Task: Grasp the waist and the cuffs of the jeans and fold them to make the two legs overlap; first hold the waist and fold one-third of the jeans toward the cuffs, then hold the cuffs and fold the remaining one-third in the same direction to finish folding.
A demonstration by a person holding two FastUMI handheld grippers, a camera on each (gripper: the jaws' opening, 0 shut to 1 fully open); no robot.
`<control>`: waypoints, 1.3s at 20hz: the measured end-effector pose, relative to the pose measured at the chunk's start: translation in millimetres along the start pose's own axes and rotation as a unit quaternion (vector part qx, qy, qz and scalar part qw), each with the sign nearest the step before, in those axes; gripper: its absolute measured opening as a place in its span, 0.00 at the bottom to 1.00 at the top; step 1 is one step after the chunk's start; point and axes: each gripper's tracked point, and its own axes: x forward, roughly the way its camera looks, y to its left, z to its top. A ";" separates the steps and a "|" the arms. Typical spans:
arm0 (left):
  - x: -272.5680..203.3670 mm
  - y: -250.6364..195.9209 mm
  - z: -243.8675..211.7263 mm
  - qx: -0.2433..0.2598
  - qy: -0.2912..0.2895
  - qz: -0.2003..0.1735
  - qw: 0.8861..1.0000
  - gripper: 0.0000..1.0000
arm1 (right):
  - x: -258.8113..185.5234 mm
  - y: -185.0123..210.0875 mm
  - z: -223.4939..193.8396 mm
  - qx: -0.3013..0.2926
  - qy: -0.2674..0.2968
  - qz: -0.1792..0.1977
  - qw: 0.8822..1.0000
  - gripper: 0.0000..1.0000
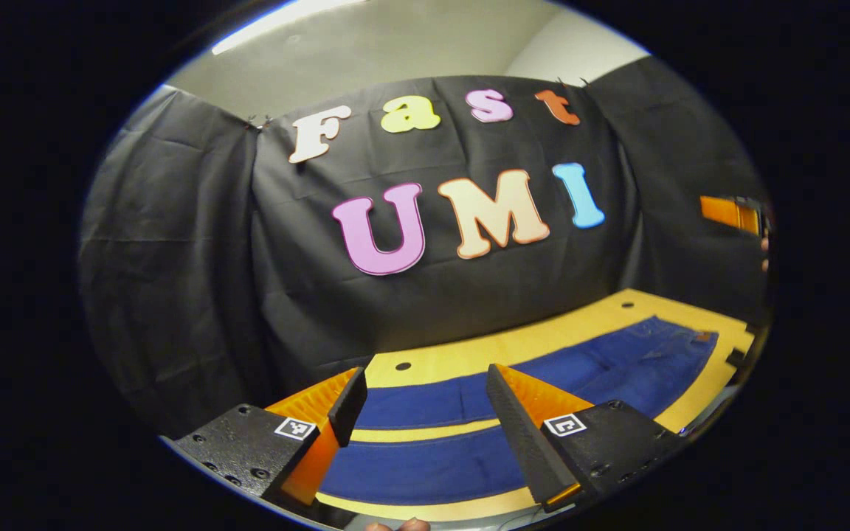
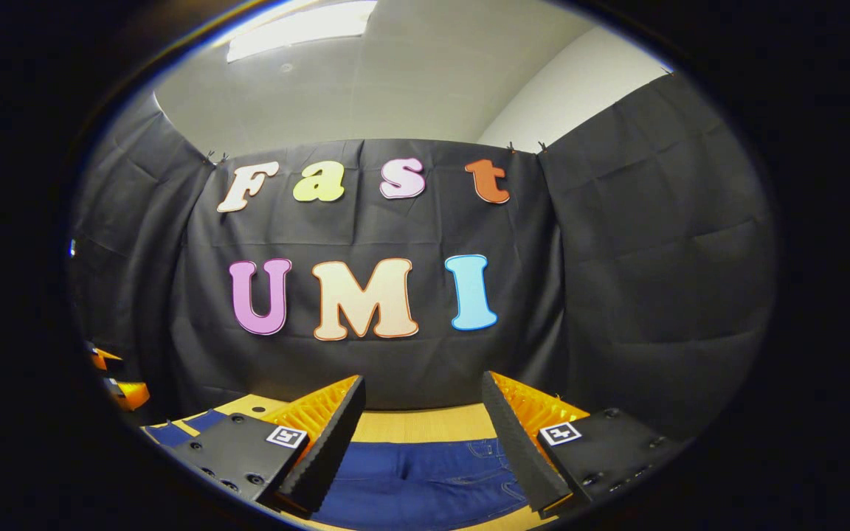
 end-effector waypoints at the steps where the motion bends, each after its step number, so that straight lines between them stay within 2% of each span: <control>1: -0.8 4.4 -13.3 0.021 0.013 -0.006 1.000 1.00 | -1.2 -0.9 -0.1 -0.002 -0.001 -0.002 1.000 0.98; 2: -1.7 9.5 -26.0 0.042 0.029 -0.011 0.999 0.95 | -2.5 -1.2 -1.2 -0.006 -0.001 -0.004 1.000 0.98; 6: -6.0 20.7 -74.2 0.096 0.081 -0.034 0.991 0.95 | -8.7 -4.9 -9.0 -0.011 0.008 -0.013 1.000 0.98; 9: -6.9 18.6 -106.6 0.149 0.114 -0.061 0.980 0.95 | -12.7 -10.9 -14.3 -0.015 0.013 -0.020 1.000 0.98; 13: -7.7 13.8 -156.5 0.239 0.161 -0.108 0.951 0.95 | -19.5 -24.9 -20.2 -0.021 0.020 -0.034 0.999 0.98; 17: -15.9 12.8 -205.2 0.287 0.209 -0.144 0.924 0.95 | -24.8 -42.5 -28.9 -0.027 0.030 -0.052 0.998 0.98; 19: -18.2 15.6 -224.2 0.303 0.230 -0.153 0.912 0.95 | -26.4 -50.2 -35.3 -0.025 0.039 -0.062 0.997 1.00; 21: -19.7 22.0 -241.6 0.332 0.250 -0.162 0.895 0.96 | -25.9 -57.0 -39.8 -0.027 0.044 -0.069 0.996 0.98; 22: -18.4 25.6 -248.4 0.348 0.258 -0.165 0.886 1.00 | -26.5 -60.0 -40.8 -0.031 0.045 -0.071 0.996 0.99; 23: -17.3 30.6 -256.0 0.366 0.264 -0.167 0.877 0.95 | -27.1 -62.2 -40.9 -0.035 0.045 -0.073 0.996 0.99; 24: -16.2 34.2 -262.2 0.382 0.269 -0.167 0.868 1.00 | -28.6 -64.7 -41.7 -0.039 0.045 -0.075 0.995 0.98; 25: -13.5 35.4 -268.0 0.394 0.273 -0.170 0.861 0.95 | -28.7 -66.4 -41.9 -0.042 0.046 -0.077 0.995 0.97; 26: -11.5 36.2 -273.1 0.401 0.279 -0.174 0.855 0.95 | -30.0 -67.7 -42.7 -0.044 0.047 -0.078 0.995 0.98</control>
